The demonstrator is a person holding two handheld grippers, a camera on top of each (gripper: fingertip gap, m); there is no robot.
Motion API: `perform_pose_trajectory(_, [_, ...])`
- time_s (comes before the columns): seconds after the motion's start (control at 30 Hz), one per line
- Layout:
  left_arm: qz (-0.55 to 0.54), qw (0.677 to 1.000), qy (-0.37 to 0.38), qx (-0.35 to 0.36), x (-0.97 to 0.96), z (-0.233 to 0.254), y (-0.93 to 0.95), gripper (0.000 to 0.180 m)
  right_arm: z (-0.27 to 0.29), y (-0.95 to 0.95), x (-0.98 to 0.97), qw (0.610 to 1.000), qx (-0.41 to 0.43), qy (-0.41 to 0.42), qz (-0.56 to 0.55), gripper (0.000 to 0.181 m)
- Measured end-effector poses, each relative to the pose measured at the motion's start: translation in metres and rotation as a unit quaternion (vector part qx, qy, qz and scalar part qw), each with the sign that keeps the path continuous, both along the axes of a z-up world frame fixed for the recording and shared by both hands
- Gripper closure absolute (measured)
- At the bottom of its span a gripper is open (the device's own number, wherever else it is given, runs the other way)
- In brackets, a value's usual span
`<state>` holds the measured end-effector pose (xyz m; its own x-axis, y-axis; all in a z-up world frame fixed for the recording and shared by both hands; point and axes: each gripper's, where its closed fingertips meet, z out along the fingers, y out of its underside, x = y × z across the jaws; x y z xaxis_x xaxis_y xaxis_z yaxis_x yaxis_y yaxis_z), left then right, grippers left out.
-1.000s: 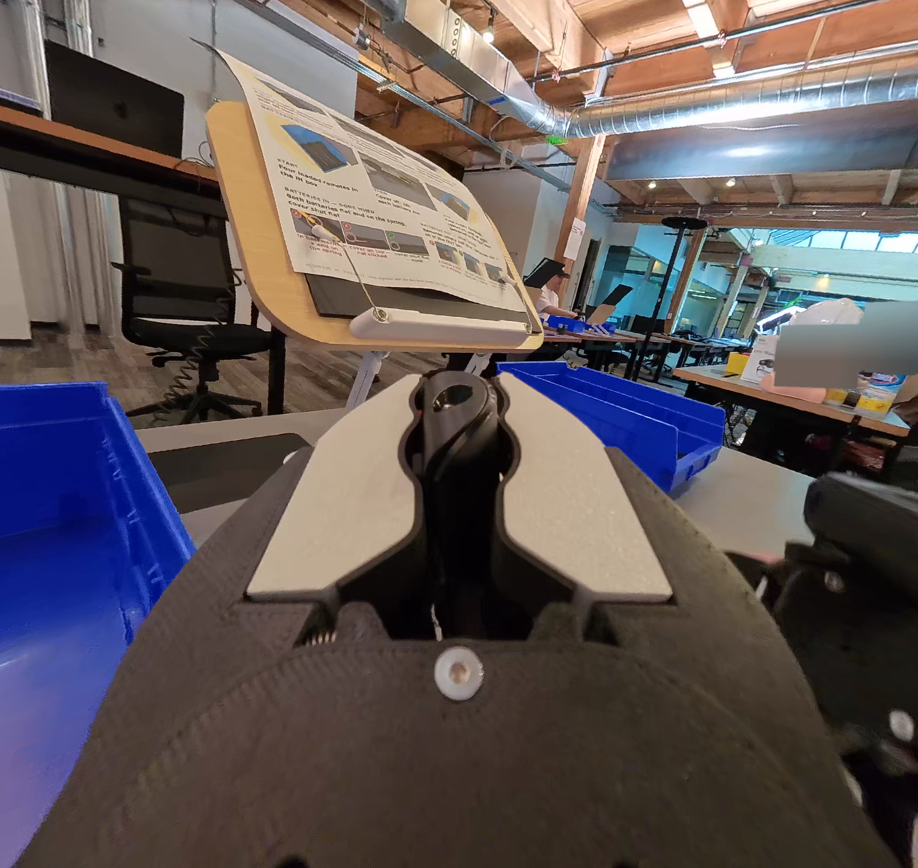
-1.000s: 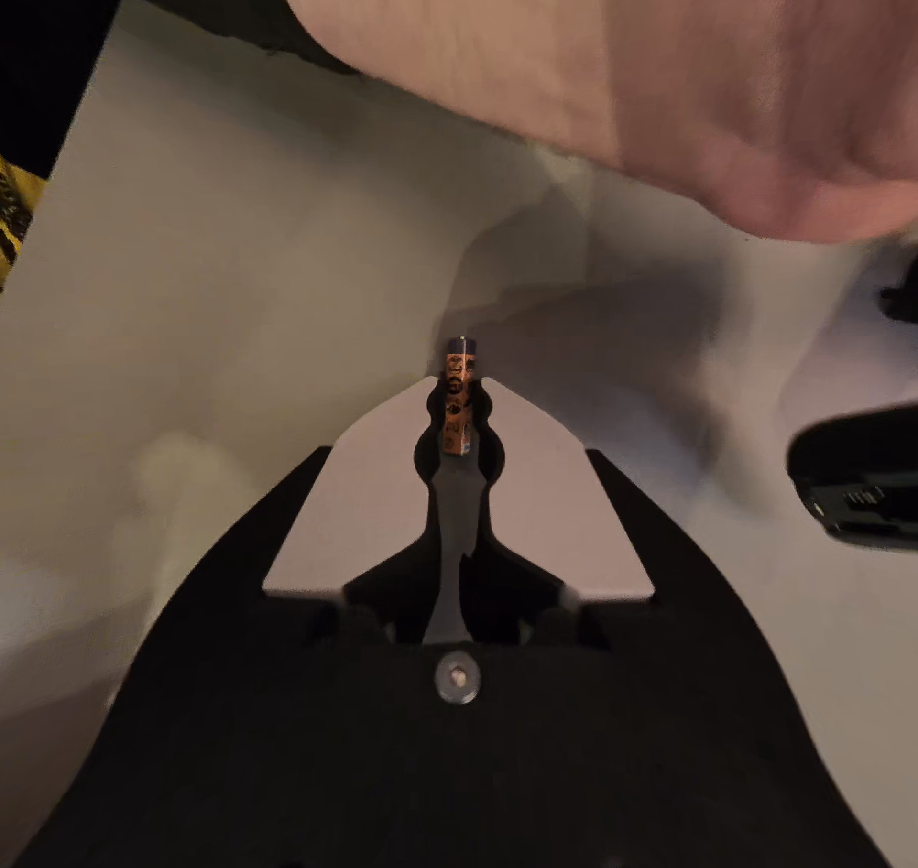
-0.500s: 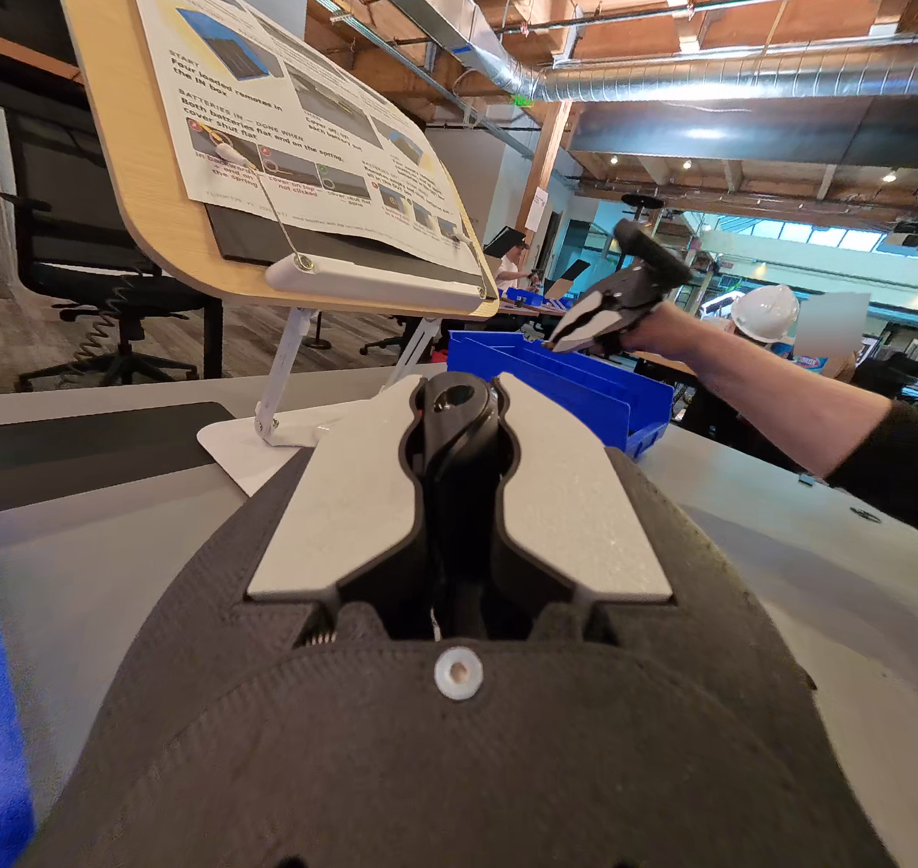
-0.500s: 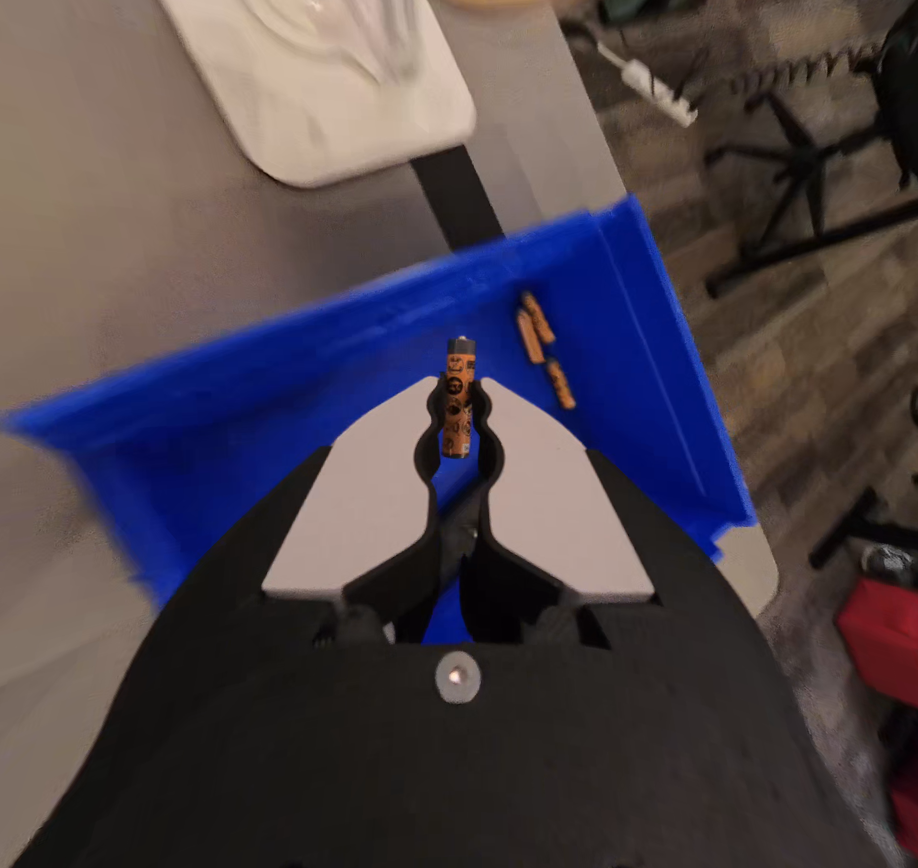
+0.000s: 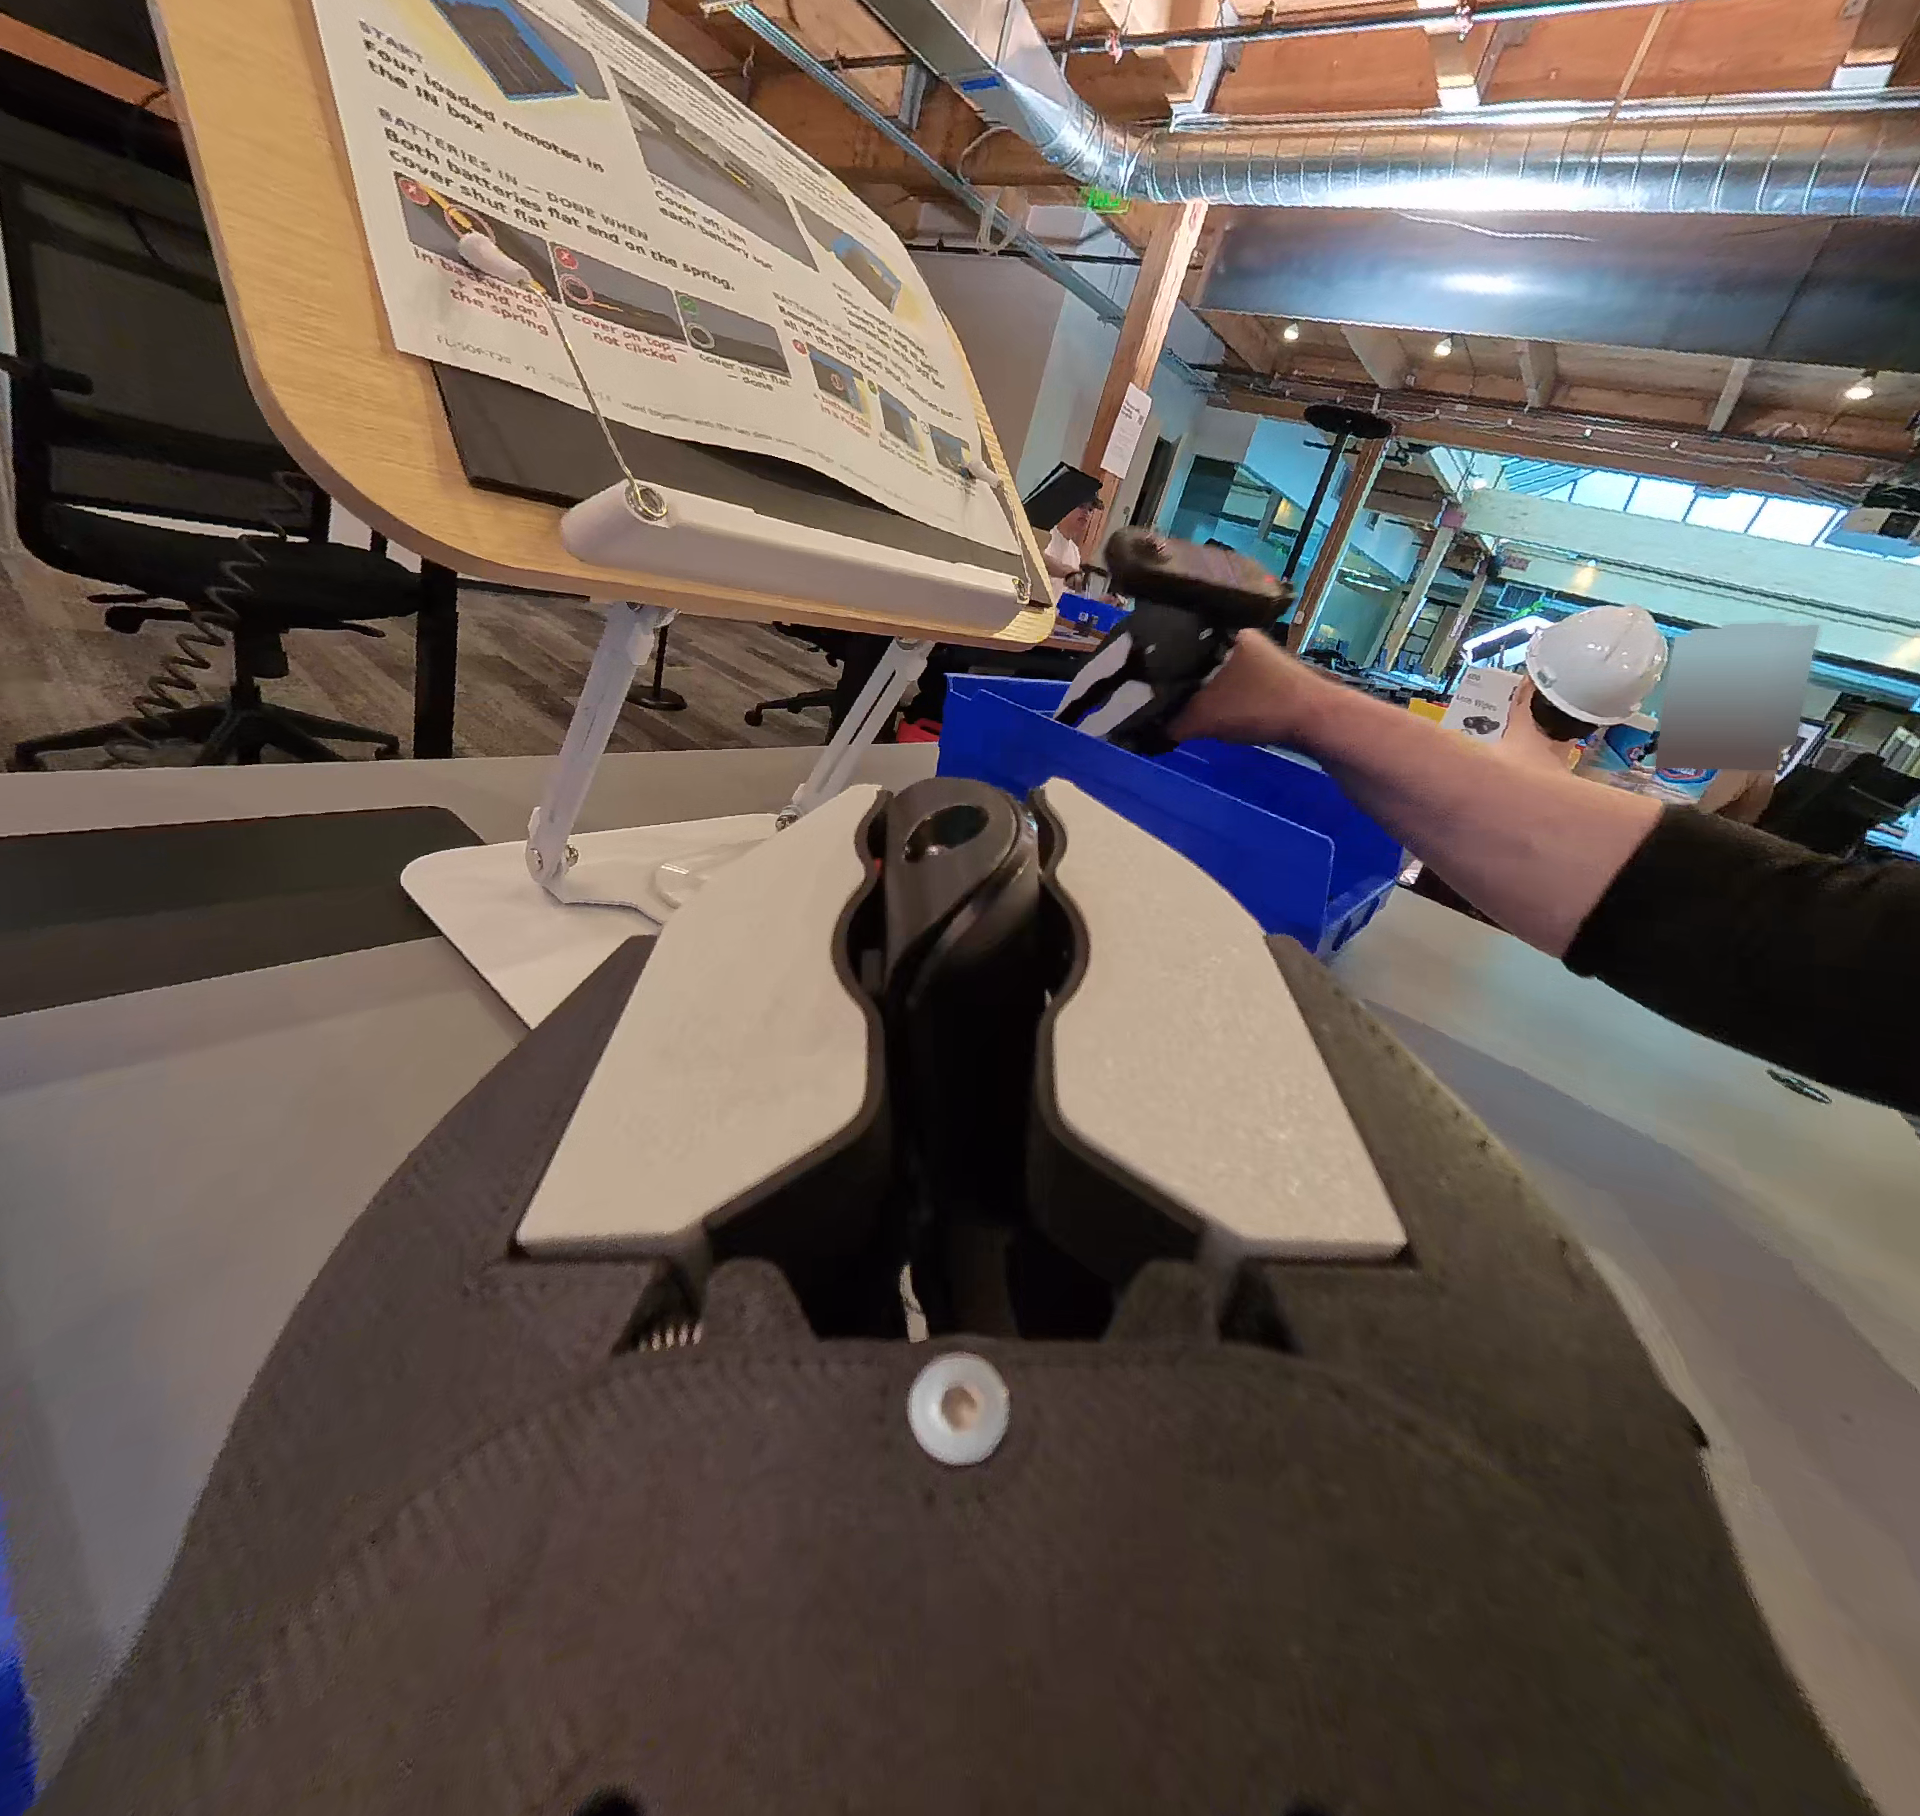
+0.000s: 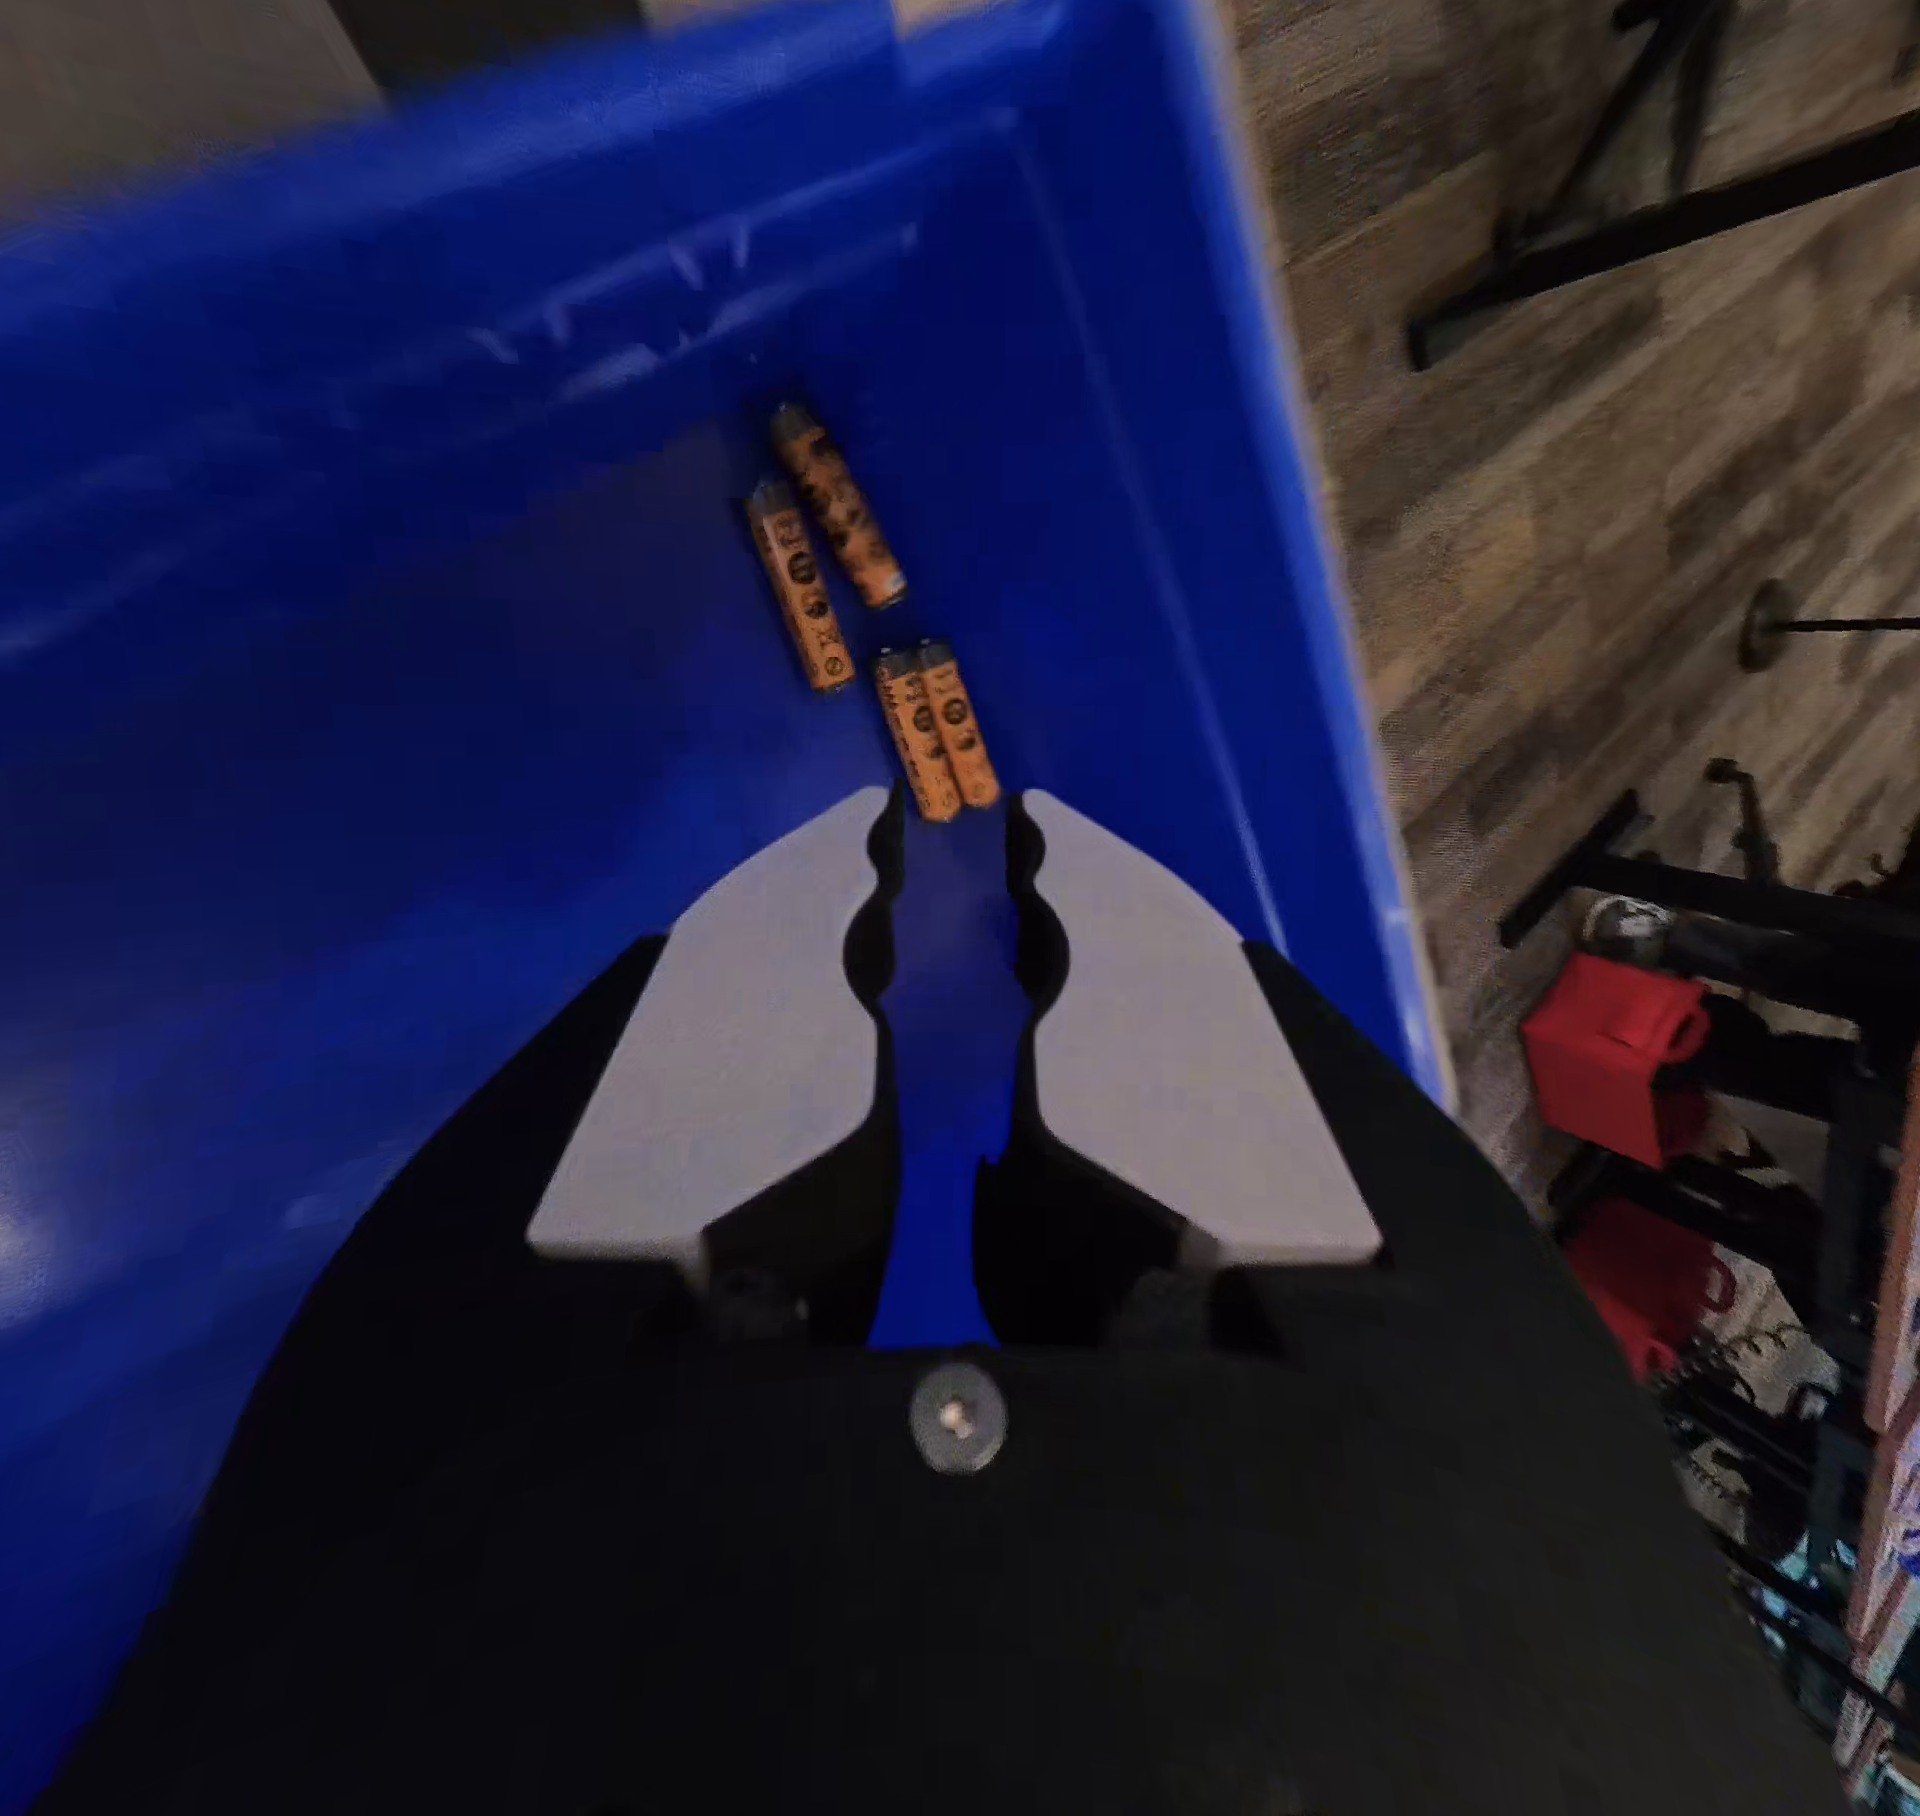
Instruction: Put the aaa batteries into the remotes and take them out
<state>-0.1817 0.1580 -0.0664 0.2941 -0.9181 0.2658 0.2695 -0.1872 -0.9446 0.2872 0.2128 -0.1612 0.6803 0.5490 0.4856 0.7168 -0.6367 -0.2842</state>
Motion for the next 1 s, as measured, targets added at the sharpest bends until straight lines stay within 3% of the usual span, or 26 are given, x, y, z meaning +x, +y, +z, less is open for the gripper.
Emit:
perform_pose_trajectory(0.13, [-0.002, 1.000, -0.013, -0.013, -0.001, -0.001, 0.002, 0.155, 0.081, -0.053, -0.070, 0.995, 0.091, 0.038, 0.031, 0.156])
perform_pose_trajectory(0.23, [0.006, 0.999, -0.022, -0.022, -0.002, 0.000, 0.004, 0.155, 0.095, -0.126, -0.172, 0.984, 0.049, 0.152, 0.073, 0.153])
perform_pose_trajectory(0.3, [0.006, 0.999, -0.029, -0.027, -0.002, 0.002, 0.003, 0.155, 0.080, -0.174, -0.248, 0.970, 0.004, 0.212, 0.118, 0.147])
perform_pose_trajectory(0.37, [0.009, 0.999, -0.038, -0.030, -0.004, 0.004, 0.003, 0.155, 0.052, -0.210, -0.306, 0.965, -0.034, 0.217, 0.144, 0.143])
perform_pose_trajectory(0.6, [0.019, 0.997, -0.060, -0.043, -0.011, 0.006, 0.004, 0.155, -0.053, -0.262, -0.385, 0.955, -0.167, 0.230, 0.082, 0.138])
perform_pose_trajectory(0.7, [0.017, 0.992, -0.096, -0.075, -0.016, 0.008, 0.006, 0.155, -0.060, -0.253, -0.381, 0.967, -0.130, 0.210, 0.057, 0.160])
perform_pose_trajectory(0.83, [0.011, 0.980, -0.152, -0.131, -0.023, 0.008, 0.009, 0.155, -0.059, -0.250, -0.382, 0.966, -0.115, 0.221, 0.073, 0.161])
perform_pose_trajectory(1.0, [0.013, 0.963, -0.201, -0.176, -0.031, 0.003, 0.013, 0.155, -0.018, -0.232, -0.385, 0.955, -0.023, 0.285, 0.082, 0.162])
